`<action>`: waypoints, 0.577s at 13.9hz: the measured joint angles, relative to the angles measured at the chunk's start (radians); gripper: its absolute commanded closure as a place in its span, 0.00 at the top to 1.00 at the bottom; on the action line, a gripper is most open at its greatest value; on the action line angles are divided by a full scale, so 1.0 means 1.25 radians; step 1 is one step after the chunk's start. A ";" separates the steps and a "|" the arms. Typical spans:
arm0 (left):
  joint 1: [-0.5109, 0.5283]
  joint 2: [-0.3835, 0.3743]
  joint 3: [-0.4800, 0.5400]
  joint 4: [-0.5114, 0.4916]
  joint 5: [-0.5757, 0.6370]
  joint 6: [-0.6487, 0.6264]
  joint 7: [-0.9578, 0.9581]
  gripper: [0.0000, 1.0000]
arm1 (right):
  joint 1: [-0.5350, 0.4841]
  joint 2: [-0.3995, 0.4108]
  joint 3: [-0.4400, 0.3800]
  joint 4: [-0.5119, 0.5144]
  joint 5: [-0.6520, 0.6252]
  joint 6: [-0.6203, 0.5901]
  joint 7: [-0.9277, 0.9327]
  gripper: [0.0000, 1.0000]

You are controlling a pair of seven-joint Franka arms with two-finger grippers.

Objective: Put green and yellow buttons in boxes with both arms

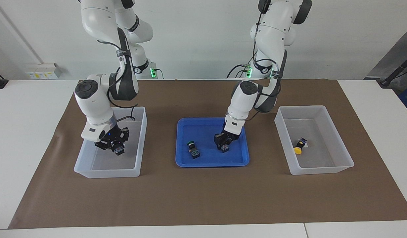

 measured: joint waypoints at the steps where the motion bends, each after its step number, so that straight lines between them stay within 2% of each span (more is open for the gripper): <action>1: 0.000 0.000 0.000 0.000 0.000 0.000 0.000 0.00 | -0.005 0.003 0.000 -0.009 0.000 0.011 -0.001 0.00; 2: 0.000 0.000 0.000 0.001 0.000 -0.002 0.000 0.00 | -0.008 0.005 0.000 -0.014 0.001 0.017 -0.001 0.10; 3: 0.000 0.000 0.000 0.004 0.000 -0.007 0.000 0.00 | -0.010 0.006 0.000 -0.016 0.007 0.020 -0.001 0.58; 4: 0.000 0.000 0.002 0.011 0.000 -0.021 0.000 0.00 | -0.011 0.008 0.000 -0.017 0.018 0.024 -0.001 1.00; 8: 0.018 -0.004 0.015 0.100 0.000 -0.149 0.000 0.00 | -0.011 0.011 0.000 -0.012 0.056 0.038 -0.001 1.00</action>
